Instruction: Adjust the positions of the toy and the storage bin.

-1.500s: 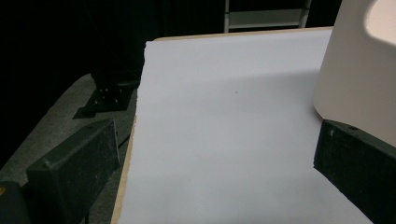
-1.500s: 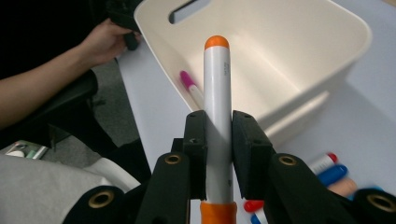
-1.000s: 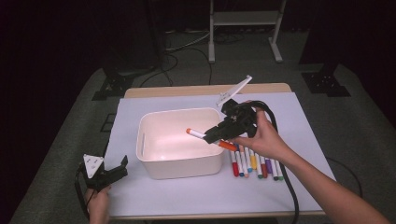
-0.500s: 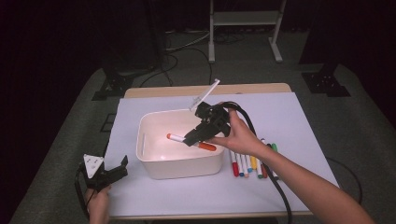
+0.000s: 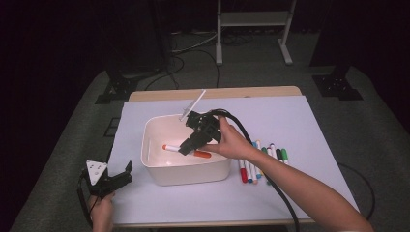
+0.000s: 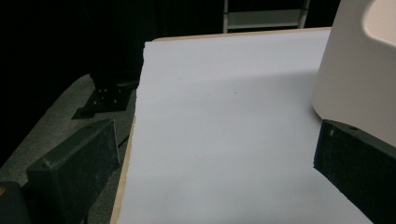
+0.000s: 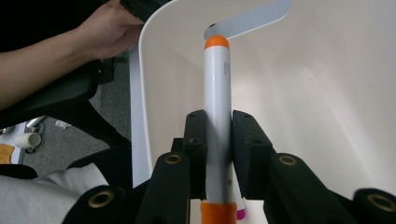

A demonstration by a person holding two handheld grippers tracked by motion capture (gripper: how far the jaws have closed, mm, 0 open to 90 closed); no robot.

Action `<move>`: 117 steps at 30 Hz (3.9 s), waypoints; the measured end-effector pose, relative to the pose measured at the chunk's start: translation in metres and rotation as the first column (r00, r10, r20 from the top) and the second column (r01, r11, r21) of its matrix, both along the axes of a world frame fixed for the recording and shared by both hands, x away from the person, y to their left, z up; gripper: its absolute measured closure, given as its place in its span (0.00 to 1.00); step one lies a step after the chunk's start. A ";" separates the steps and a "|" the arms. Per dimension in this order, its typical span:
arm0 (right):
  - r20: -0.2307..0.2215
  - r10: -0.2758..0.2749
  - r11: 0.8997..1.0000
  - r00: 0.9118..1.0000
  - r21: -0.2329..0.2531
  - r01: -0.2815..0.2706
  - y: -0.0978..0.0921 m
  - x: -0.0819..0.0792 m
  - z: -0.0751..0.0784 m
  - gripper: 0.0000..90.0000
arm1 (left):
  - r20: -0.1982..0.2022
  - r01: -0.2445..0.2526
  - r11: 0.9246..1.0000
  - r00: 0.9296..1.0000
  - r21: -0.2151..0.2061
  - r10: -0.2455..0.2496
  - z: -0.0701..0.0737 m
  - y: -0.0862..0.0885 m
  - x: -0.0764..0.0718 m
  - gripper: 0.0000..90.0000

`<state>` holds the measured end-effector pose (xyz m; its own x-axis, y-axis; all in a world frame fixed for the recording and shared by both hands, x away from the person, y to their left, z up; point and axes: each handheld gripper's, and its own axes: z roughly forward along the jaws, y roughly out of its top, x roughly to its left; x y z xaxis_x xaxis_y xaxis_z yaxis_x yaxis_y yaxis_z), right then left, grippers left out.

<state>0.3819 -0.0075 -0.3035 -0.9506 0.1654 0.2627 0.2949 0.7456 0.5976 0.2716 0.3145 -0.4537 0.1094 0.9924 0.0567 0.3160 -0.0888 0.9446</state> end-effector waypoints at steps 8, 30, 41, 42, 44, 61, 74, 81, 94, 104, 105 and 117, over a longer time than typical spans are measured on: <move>-0.025 0.043 0.998 0.999 -0.036 -0.044 0.019 0.004 -0.017 0.84 | -0.001 -0.001 1.000 1.000 -0.008 0.001 0.000 0.001 0.000 0.00; -0.050 0.104 0.982 0.993 -0.153 -0.111 0.048 0.004 -0.043 0.84 | -0.004 0.001 1.000 1.000 -0.007 -0.001 0.000 0.001 0.000 0.00; -0.020 0.084 0.987 0.996 -0.138 -0.086 0.033 -0.001 -0.026 0.75 | -0.004 0.000 1.000 1.000 -0.005 0.000 0.000 0.001 0.000 0.00; -0.008 0.079 0.989 0.997 -0.126 -0.079 0.029 -0.002 -0.022 0.74 | -0.004 0.001 1.000 1.000 -0.003 -0.001 0.000 0.001 0.000 0.00; -0.002 0.063 0.992 0.998 -0.105 -0.063 0.019 -0.002 -0.015 0.72 | -0.004 0.000 1.000 1.000 -0.003 0.000 0.000 0.000 0.000 0.00; 0.046 -0.154 0.988 0.987 0.009 0.154 -0.102 -0.006 0.026 0.66 | -0.011 -0.004 1.000 1.000 0.004 0.004 0.000 0.000 0.000 0.00; 0.045 -0.347 0.938 0.937 0.048 0.344 -0.203 -0.014 0.004 0.63 | -0.007 -0.005 1.000 1.000 0.005 0.005 0.000 0.000 0.000 0.00; 0.012 -0.451 0.892 0.892 0.005 0.451 -0.248 -0.016 -0.034 0.63 | -0.007 -0.007 1.000 1.000 0.006 0.007 0.000 -0.001 0.000 0.00; -0.004 -0.604 0.795 0.797 -0.074 0.603 -0.295 -0.029 -0.100 0.64 | -0.006 -0.005 1.000 1.000 0.009 0.005 0.000 -0.001 0.000 0.00; 0.041 -0.684 0.721 0.728 -0.108 0.684 -0.304 -0.035 -0.119 0.64 | -0.003 -0.002 1.000 1.000 0.009 0.002 0.000 -0.001 0.000 0.00; 0.049 -0.692 0.712 0.720 -0.116 0.693 -0.304 -0.035 -0.120 0.64 | -0.003 -0.002 1.000 1.000 0.009 0.002 0.000 -0.001 0.000 0.00; 0.087 -0.739 0.653 0.668 -0.154 0.742 -0.316 -0.044 -0.130 0.67 | -0.002 0.000 1.000 1.000 0.008 0.000 0.000 -0.001 0.000 0.00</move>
